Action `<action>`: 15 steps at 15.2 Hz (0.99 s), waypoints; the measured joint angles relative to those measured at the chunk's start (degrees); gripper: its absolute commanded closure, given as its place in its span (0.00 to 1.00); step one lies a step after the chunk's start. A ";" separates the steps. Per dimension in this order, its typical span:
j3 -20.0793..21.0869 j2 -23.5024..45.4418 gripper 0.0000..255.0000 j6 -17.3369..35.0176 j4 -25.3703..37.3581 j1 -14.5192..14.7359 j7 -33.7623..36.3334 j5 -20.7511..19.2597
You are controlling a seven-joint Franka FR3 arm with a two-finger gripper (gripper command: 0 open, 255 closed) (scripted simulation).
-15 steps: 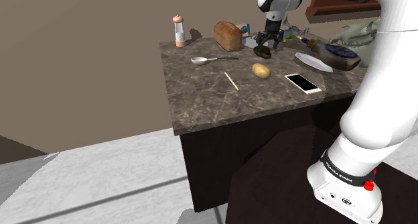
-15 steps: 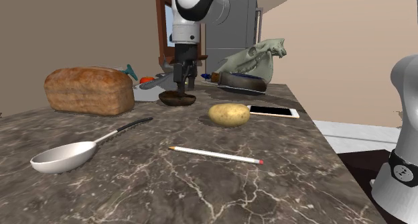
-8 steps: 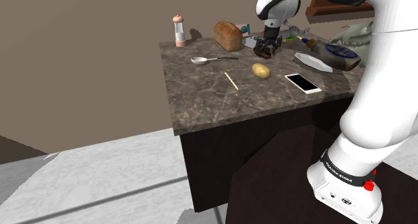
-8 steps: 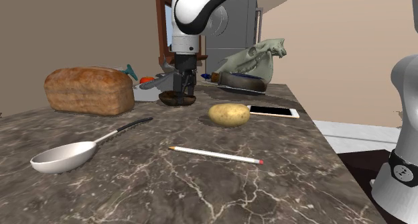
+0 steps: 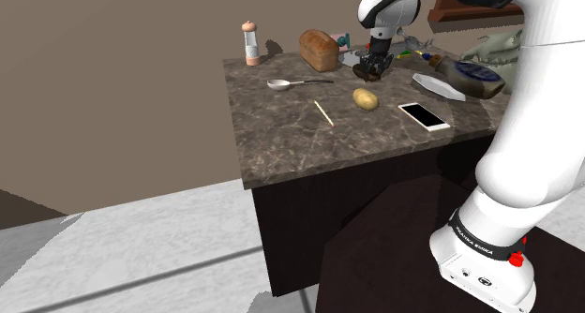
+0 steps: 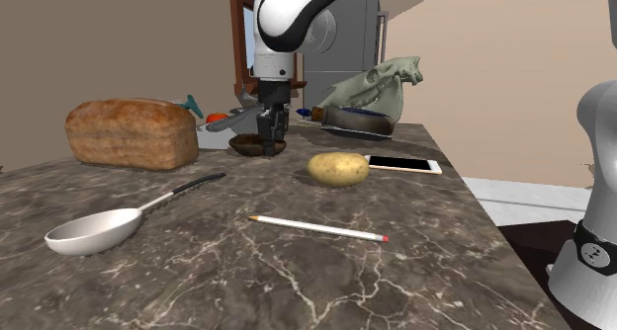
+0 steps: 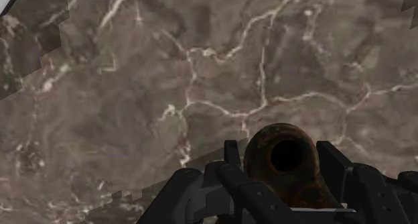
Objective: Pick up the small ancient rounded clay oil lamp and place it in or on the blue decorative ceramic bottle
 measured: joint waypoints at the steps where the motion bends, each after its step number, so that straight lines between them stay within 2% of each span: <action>1: 0.00 0.00 1.00 -0.01 0.00 0.00 0.00 0.00; 8: 0.00 0.02 1.00 0.01 0.03 -0.01 0.00 0.00; 15: -0.30 -1.41 1.00 -4.07 2.68 0.08 0.44 -0.68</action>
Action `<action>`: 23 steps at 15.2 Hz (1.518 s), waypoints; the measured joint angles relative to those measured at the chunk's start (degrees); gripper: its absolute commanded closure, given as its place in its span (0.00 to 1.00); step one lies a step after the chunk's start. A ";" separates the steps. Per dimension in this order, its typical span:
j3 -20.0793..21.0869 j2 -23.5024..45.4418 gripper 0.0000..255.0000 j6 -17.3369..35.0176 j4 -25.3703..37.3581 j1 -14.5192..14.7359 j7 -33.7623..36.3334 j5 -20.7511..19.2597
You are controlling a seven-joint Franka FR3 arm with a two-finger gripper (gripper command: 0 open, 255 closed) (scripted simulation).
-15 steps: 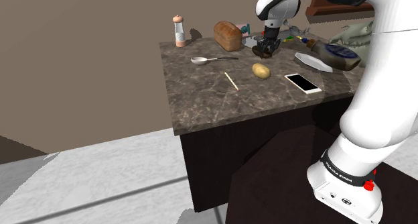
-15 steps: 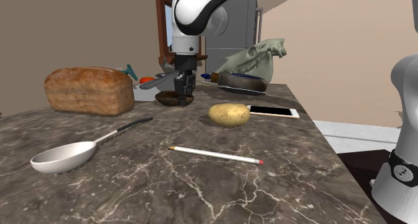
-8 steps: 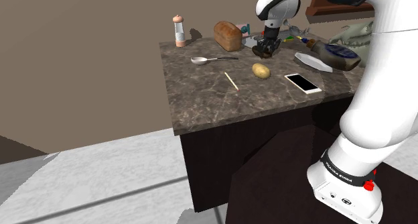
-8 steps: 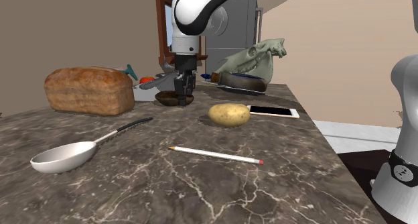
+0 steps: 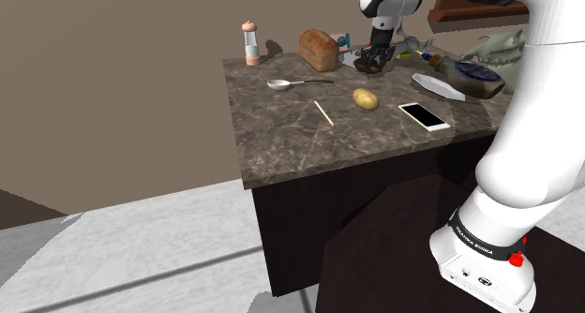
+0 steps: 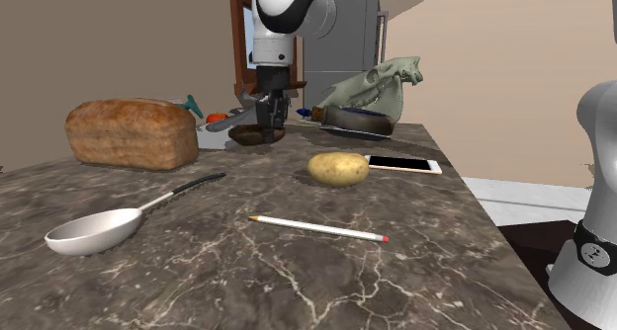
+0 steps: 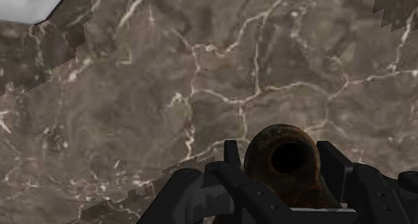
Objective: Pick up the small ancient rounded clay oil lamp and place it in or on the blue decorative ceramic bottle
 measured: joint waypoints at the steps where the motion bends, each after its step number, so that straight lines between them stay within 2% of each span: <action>1: -0.06 -0.35 1.00 -0.63 0.30 0.01 0.05 -0.14; 13: -0.45 -2.52 1.00 -8.85 6.47 0.07 0.75 -1.12; 23: -0.66 -2.80 1.00 -16.62 14.00 -0.28 0.99 -1.34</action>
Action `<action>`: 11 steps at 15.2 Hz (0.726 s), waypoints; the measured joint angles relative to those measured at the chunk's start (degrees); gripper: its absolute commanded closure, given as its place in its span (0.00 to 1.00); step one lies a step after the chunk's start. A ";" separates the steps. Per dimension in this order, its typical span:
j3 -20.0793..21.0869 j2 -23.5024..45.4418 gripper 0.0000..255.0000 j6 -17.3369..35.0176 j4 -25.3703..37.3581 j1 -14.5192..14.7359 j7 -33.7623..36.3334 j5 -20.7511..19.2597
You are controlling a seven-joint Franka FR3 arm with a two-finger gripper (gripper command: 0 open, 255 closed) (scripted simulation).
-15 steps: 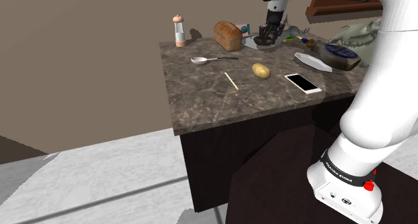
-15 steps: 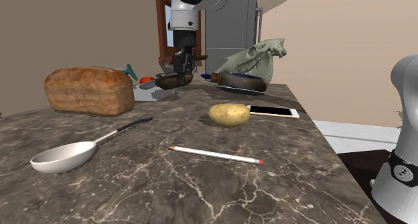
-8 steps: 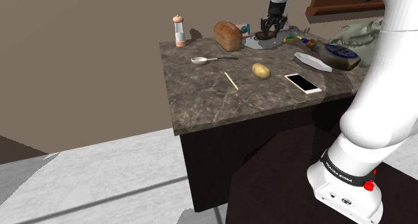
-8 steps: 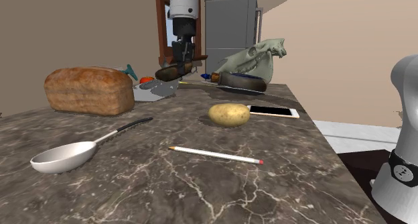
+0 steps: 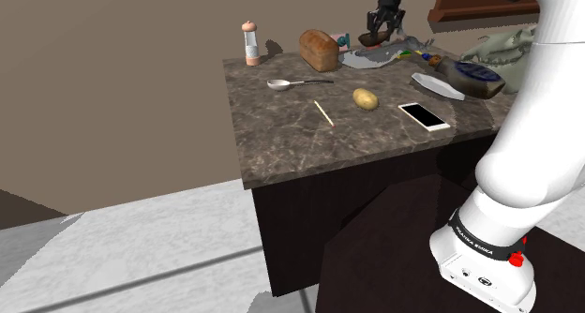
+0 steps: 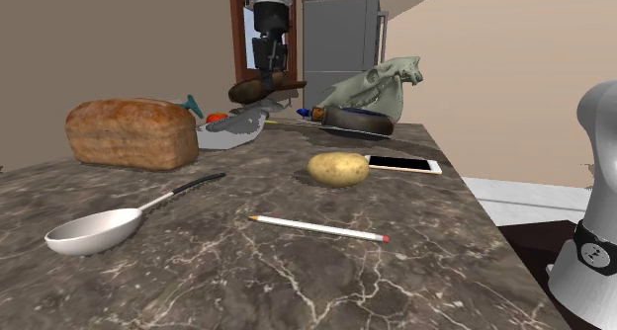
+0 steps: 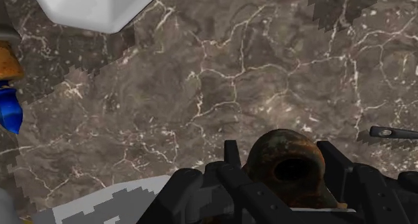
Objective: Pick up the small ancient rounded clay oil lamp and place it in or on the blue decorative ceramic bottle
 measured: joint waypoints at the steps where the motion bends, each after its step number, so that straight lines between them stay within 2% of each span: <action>1: -0.01 -0.04 1.00 -0.65 0.60 0.00 0.06 -0.02; 11: -0.13 1.60 1.00 -9.16 10.70 -0.85 0.08 0.46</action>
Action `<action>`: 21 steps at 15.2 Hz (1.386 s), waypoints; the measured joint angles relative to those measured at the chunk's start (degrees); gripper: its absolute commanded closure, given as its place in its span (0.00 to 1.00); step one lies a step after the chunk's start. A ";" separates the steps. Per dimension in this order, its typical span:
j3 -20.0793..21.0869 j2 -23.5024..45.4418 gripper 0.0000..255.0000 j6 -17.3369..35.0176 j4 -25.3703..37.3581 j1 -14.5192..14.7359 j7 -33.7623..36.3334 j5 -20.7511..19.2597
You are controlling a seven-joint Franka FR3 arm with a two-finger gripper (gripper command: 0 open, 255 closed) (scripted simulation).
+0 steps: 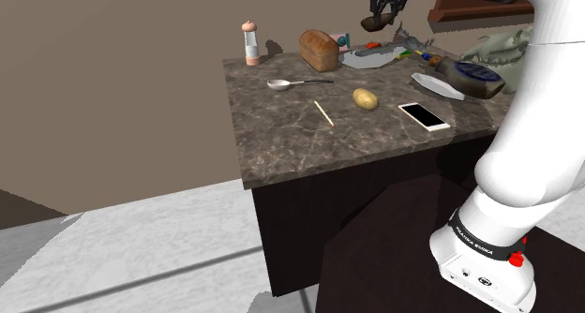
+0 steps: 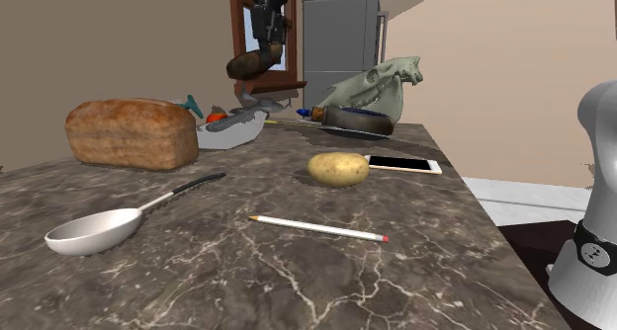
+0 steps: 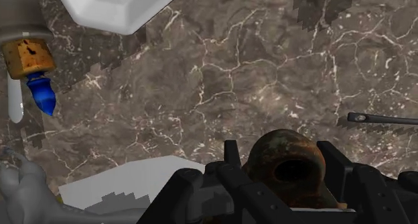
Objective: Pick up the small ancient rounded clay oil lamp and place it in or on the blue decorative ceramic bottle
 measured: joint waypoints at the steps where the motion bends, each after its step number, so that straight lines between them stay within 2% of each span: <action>1: 0.00 0.18 1.00 -0.75 0.94 -0.06 0.06 0.05; 13: -4.80 -10.48 1.00 2.98 -13.27 -5.94 -11.57 -2.36; 21: -9.03 -12.23 1.00 3.45 -15.68 -11.43 -21.38 -2.36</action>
